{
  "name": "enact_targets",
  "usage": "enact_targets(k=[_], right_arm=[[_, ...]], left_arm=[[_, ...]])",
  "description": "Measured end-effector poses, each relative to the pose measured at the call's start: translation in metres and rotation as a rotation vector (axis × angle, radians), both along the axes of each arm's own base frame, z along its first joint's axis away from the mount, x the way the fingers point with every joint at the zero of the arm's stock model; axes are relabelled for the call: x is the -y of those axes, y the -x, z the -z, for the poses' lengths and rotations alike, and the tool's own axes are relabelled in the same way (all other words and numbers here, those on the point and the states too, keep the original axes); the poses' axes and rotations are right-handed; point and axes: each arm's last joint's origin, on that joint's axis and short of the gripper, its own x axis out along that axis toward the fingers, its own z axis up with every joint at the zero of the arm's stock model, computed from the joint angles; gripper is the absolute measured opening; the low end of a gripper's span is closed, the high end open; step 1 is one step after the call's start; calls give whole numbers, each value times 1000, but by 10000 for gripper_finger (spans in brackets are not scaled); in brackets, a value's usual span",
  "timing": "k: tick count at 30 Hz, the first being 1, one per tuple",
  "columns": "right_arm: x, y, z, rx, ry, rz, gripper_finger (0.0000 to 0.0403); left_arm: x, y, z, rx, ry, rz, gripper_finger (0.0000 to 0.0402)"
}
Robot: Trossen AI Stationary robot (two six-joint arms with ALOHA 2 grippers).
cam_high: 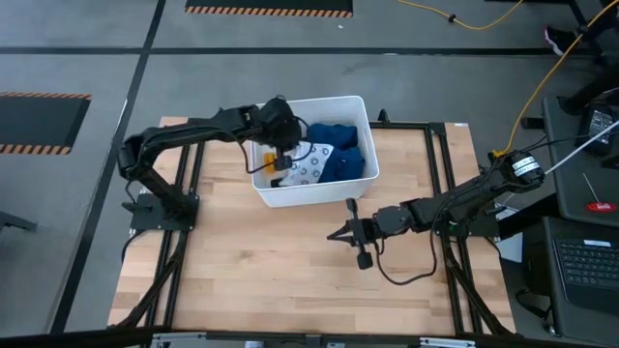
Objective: Pick & place medical supplies in basket/bin
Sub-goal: Put the white mailer bag into the white bin
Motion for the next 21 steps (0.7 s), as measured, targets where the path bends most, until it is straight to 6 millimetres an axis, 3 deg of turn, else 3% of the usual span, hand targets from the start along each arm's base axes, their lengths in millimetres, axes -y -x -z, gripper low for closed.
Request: enact_targets(k=[7,21], right_arm=[[4,-1,1,-11,-21,20,8],[4,-1,1,-16,-38,26,8]], left_arm=[[1,-7,16,-48,78,168,2],[-4,-12,43,-207,53,181,3]])
